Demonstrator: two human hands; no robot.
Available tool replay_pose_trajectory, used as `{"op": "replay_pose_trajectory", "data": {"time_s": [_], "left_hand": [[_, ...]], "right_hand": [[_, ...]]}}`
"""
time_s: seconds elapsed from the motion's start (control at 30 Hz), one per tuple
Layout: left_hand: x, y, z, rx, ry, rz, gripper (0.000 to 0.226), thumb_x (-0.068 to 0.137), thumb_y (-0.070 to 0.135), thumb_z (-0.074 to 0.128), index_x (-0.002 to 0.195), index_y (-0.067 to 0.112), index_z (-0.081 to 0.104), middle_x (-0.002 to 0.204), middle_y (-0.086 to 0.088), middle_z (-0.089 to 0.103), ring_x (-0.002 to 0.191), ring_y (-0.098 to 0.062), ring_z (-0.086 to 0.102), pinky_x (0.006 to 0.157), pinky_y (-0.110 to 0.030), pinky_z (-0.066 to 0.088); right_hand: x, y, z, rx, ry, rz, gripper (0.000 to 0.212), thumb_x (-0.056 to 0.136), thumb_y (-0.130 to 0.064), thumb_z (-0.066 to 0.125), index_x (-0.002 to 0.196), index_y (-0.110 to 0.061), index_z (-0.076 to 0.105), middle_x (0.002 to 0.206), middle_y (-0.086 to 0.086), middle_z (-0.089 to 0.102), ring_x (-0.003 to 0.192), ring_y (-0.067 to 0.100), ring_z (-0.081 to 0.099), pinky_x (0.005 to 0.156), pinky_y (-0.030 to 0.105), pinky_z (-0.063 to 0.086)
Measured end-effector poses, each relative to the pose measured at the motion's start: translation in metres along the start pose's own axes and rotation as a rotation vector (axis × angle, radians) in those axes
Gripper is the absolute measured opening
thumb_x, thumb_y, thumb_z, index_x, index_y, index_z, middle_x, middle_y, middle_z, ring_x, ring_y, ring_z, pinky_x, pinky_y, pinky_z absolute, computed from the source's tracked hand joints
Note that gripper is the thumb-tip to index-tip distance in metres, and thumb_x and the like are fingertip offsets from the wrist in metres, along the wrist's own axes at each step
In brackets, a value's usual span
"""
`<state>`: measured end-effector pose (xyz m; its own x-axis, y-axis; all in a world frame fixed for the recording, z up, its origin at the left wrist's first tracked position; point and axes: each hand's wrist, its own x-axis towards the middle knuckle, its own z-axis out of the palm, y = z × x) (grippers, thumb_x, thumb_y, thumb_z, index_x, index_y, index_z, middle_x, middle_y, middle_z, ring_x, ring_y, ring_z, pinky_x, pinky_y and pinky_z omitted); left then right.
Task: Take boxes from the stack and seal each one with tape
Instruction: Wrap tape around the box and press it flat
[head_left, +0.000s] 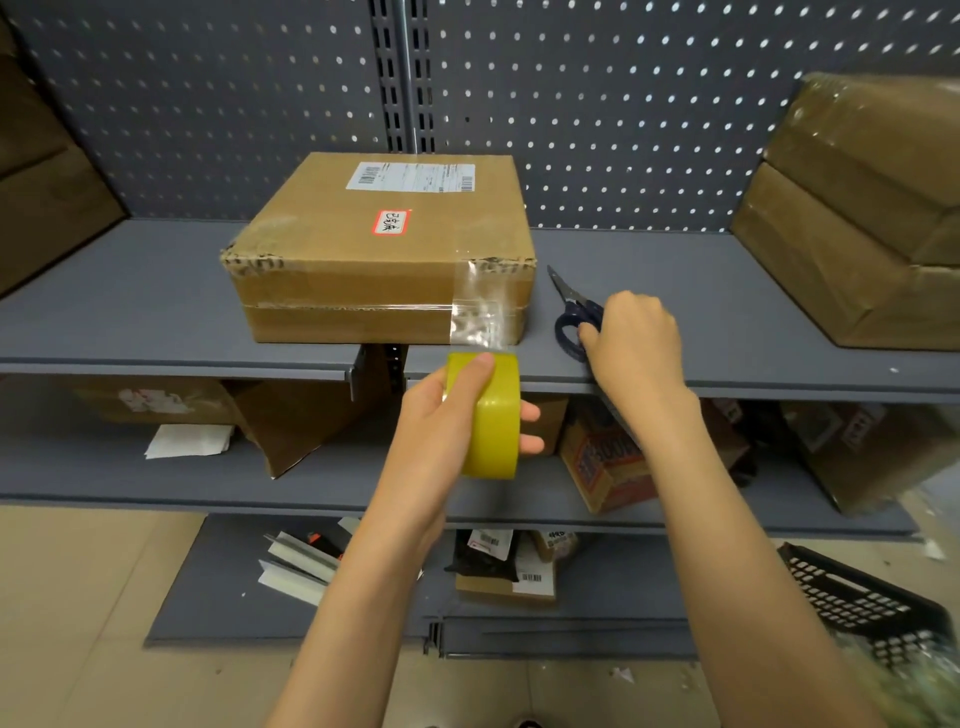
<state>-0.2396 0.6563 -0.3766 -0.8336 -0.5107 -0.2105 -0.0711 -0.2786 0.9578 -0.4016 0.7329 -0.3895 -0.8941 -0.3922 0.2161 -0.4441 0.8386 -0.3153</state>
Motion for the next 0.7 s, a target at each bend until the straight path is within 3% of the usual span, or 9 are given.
{"op": "replay_pose_trajectory", "data": {"time_s": [0.1, 0.17, 0.27, 0.33, 0.47, 0.57, 0.7], "left_hand": [[0.000, 0.000, -0.001, 0.000, 0.005, -0.002, 0.023, 0.099, 0.031, 0.045, 0.101, 0.014, 0.059, 0.068, -0.005, 0.072, 0.051, -0.017, 0.067, 0.053, -0.027, 0.055], [0.000, 0.000, -0.002, 0.003, 0.009, -0.002, 0.023, 0.098, 0.032, 0.045, 0.102, 0.014, 0.059, 0.069, -0.005, 0.072, 0.052, -0.018, 0.067, 0.055, -0.028, 0.056], [0.001, -0.001, -0.002, 0.013, 0.013, -0.002, 0.023, 0.098, 0.033, 0.046, 0.102, 0.016, 0.060, 0.070, -0.005, 0.073, 0.053, -0.018, 0.068, 0.057, -0.028, 0.057], [0.001, -0.002, -0.001, 0.018, 0.016, -0.001, 0.022, 0.098, 0.033, 0.045, 0.101, 0.017, 0.060, 0.069, -0.004, 0.073, 0.054, -0.018, 0.068, 0.058, -0.029, 0.057], [0.000, -0.002, 0.000, 0.011, 0.024, 0.002, 0.022, 0.098, 0.033, 0.045, 0.101, 0.017, 0.060, 0.067, -0.004, 0.072, 0.053, -0.017, 0.068, 0.057, -0.028, 0.057], [0.000, -0.002, 0.001, 0.009, 0.032, -0.003, 0.021, 0.098, 0.033, 0.045, 0.100, 0.017, 0.059, 0.067, -0.004, 0.072, 0.053, -0.018, 0.068, 0.057, -0.029, 0.057], [0.000, -0.003, 0.001, 0.012, 0.045, 0.007, 0.021, 0.098, 0.034, 0.045, 0.099, 0.018, 0.060, 0.067, -0.003, 0.072, 0.054, -0.018, 0.068, 0.059, -0.029, 0.057]], "right_hand": [[-0.003, 0.008, -0.010, 0.135, 0.004, 0.008, 0.026, 0.099, -0.022, 0.049, 0.105, 0.002, 0.058, 0.103, 0.019, 0.060, 0.089, 0.034, 0.051, 0.065, 0.032, 0.030], [-0.005, 0.016, -0.016, 0.324, 0.028, -0.025, 0.026, 0.098, -0.026, 0.051, 0.110, -0.004, 0.057, 0.098, 0.009, 0.061, 0.092, 0.027, 0.054, 0.069, 0.032, 0.039], [-0.010, 0.019, -0.023, 0.550, 0.076, -0.089, 0.022, 0.089, -0.028, 0.065, 0.104, -0.014, 0.060, 0.080, -0.015, 0.056, 0.078, 0.000, 0.055, 0.064, 0.006, 0.041], [-0.014, 0.019, -0.025, 0.568, 0.148, -0.135, 0.023, 0.083, -0.030, 0.072, 0.098, -0.017, 0.061, 0.076, -0.019, 0.056, 0.070, -0.007, 0.054, 0.061, 0.002, 0.039], [-0.019, 0.020, -0.022, 0.536, 0.165, -0.240, 0.031, 0.079, -0.038, 0.075, 0.094, -0.015, 0.060, 0.077, -0.009, 0.060, 0.070, 0.001, 0.056, 0.059, 0.007, 0.040], [-0.023, 0.021, -0.019, 0.491, 0.126, -0.249, 0.045, 0.076, -0.051, 0.073, 0.093, -0.015, 0.052, 0.076, -0.013, 0.049, 0.072, 0.006, 0.049, 0.058, 0.017, 0.037], [-0.031, 0.028, -0.025, 0.502, 0.119, -0.251, 0.048, 0.072, -0.057, 0.073, 0.087, -0.016, 0.052, 0.073, -0.011, 0.051, 0.069, 0.006, 0.047, 0.057, 0.018, 0.037]]}}
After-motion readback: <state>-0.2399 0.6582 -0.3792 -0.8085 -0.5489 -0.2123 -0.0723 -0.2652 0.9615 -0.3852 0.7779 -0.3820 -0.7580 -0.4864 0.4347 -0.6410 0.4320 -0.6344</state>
